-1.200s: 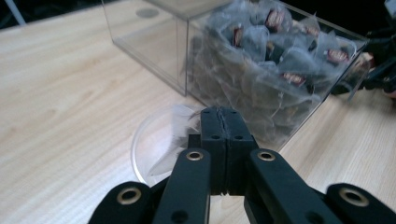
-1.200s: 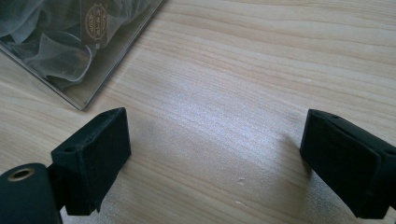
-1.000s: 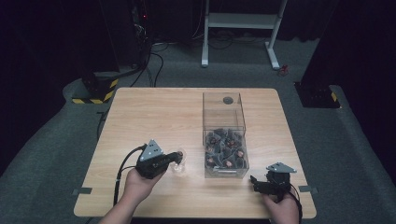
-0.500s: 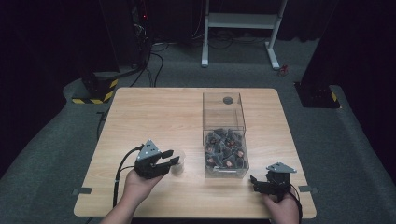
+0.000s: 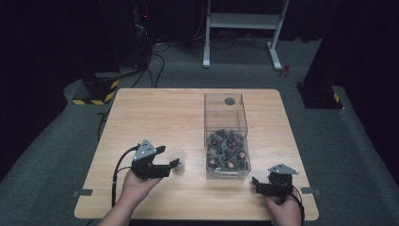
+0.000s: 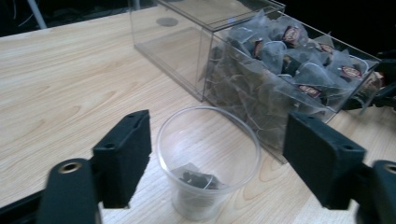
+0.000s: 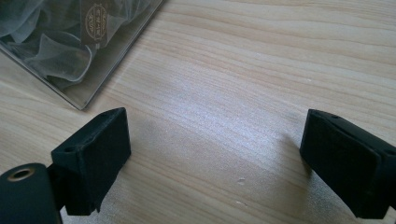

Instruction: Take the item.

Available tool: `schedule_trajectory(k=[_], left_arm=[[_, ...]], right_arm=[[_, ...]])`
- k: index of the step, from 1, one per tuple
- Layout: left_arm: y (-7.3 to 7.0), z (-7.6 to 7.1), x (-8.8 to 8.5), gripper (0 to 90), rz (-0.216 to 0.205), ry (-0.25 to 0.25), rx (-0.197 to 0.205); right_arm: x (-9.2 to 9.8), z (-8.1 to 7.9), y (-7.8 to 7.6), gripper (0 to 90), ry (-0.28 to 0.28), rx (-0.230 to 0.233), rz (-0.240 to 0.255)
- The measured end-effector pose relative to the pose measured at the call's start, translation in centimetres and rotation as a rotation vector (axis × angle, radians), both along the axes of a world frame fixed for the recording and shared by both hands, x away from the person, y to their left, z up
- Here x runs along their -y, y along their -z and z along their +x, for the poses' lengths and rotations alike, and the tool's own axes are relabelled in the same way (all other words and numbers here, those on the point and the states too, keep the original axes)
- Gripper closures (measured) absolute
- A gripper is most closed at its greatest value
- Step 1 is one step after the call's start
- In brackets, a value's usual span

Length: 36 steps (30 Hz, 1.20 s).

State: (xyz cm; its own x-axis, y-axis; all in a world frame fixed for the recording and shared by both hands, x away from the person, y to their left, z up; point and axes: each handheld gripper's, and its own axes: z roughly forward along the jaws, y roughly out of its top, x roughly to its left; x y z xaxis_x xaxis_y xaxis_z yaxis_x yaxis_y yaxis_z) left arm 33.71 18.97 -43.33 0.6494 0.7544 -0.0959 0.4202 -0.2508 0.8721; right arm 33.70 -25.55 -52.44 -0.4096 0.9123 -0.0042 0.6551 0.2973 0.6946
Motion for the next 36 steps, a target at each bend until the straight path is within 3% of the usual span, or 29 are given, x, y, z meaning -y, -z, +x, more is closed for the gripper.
schedule_trajectory(k=[11, 22, 36], left_arm=[[0.4, -0.1, -2.4, 17.6, -0.008, -0.044, -0.018], [1.2, -0.6, -6.4, 18.0, -0.017, -0.122, -0.041], [3.5, -1.4, -10.9, 18.5, 0.009, -0.222, -0.086]], right_arm=[[0.0, 0.0, 0.0, 8.4, 0.002, 0.0, 0.0], [0.0, 0.0, 0.0, 8.5, 0.004, 0.0, 0.0], [-0.1, 0.0, 0.0, 8.8, 0.008, 0.002, 0.0]])
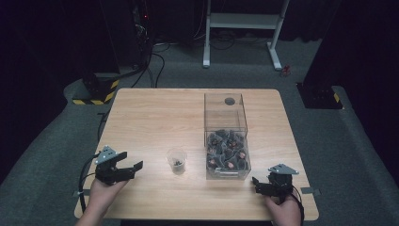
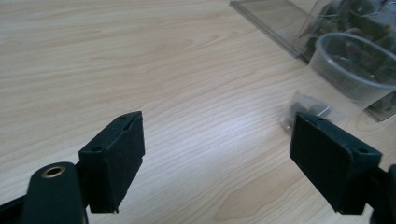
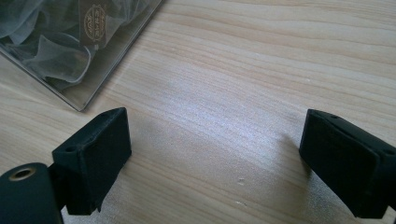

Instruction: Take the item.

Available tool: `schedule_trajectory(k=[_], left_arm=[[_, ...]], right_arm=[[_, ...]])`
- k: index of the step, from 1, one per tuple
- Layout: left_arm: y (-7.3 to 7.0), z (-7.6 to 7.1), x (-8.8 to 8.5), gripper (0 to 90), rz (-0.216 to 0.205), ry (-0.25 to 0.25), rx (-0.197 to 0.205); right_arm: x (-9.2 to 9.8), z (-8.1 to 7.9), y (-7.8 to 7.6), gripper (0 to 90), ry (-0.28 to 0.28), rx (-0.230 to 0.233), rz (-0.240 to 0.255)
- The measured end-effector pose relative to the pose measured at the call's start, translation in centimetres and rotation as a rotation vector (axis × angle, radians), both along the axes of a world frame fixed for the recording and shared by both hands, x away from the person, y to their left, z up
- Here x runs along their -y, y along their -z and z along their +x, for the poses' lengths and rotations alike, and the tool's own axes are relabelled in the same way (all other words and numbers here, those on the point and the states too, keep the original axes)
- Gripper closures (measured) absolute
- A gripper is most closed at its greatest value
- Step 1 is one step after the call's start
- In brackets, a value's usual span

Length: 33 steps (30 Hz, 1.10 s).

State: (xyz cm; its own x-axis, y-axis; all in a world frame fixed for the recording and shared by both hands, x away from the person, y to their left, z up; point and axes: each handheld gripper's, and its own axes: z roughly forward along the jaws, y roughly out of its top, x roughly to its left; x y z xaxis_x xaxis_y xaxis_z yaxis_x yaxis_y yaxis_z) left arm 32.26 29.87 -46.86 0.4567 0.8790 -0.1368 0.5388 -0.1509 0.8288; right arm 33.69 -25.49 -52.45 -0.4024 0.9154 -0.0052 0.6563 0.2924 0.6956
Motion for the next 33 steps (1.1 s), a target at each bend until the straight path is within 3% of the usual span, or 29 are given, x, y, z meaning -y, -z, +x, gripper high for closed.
schedule_trajectory(k=[9, 14, 22, 30, 33], left_arm=[[1.9, 0.0, -1.6, 18.4, 0.028, -0.059, -0.025], [3.3, 0.2, -2.2, 17.8, 0.091, -0.088, -0.043], [5.4, 0.2, -2.7, 17.0, 0.141, -0.128, -0.079], [6.1, 0.1, -2.3, 14.3, 0.199, -0.126, -0.108], [6.1, 0.1, -2.3, 13.6, 0.199, -0.131, -0.106]], right_arm=[[0.0, 0.0, 0.0, 8.9, 0.001, 0.0, 0.0], [0.0, 0.0, 0.0, 8.9, 0.001, 0.0, 0.0], [0.0, 0.0, 0.0, 8.9, 0.001, 0.0, 0.0], [0.0, 0.0, 0.0, 8.9, 0.001, 0.0, 0.001], [0.0, 0.0, 0.0, 8.8, 0.0, -0.001, 0.001]])
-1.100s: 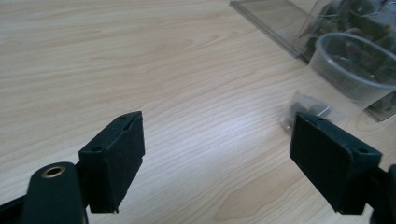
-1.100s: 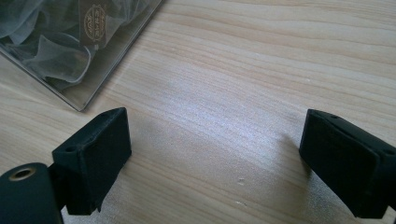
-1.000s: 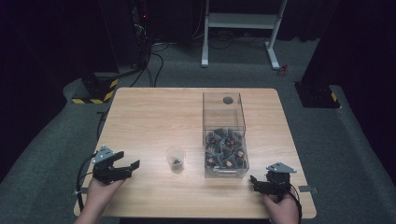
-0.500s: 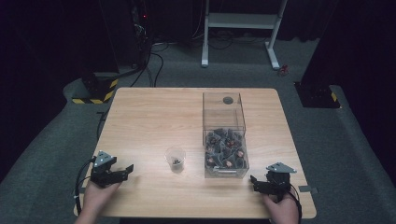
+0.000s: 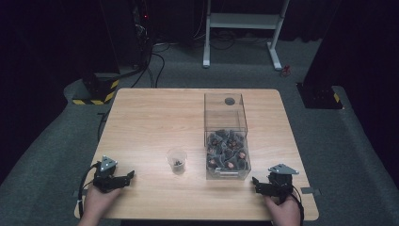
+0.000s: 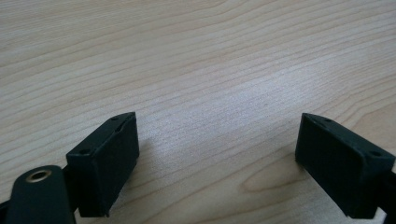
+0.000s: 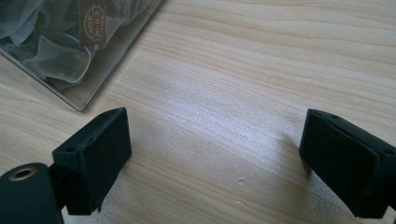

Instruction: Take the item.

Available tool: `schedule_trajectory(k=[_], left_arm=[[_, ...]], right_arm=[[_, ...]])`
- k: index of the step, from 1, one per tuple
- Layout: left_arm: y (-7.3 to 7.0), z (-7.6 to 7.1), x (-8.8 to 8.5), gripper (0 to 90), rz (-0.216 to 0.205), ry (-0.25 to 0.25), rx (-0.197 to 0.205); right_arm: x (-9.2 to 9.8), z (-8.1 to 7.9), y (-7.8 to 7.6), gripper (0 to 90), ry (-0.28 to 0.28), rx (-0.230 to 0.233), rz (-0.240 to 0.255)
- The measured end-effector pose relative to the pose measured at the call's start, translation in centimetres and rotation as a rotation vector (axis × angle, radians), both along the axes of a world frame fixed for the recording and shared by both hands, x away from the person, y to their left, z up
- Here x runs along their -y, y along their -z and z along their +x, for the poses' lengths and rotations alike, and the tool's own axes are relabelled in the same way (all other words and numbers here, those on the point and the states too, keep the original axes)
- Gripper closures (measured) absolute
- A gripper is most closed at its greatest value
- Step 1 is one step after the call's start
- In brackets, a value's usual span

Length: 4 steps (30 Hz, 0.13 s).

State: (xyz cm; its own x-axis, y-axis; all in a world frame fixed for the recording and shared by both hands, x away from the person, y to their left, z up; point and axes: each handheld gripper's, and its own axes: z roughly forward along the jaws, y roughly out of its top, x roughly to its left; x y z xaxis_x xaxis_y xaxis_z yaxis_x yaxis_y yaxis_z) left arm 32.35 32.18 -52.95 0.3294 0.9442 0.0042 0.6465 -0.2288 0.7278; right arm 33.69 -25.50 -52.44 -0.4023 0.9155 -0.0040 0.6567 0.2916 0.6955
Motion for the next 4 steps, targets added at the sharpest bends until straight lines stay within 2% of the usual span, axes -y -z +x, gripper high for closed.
schedule_trajectory(k=[4], left_arm=[[0.06, -0.09, 0.03, 13.5, -0.003, -0.008, 0.005]], right_arm=[[-0.04, 0.09, 0.01, 8.2, 0.002, 0.0, -0.001]])
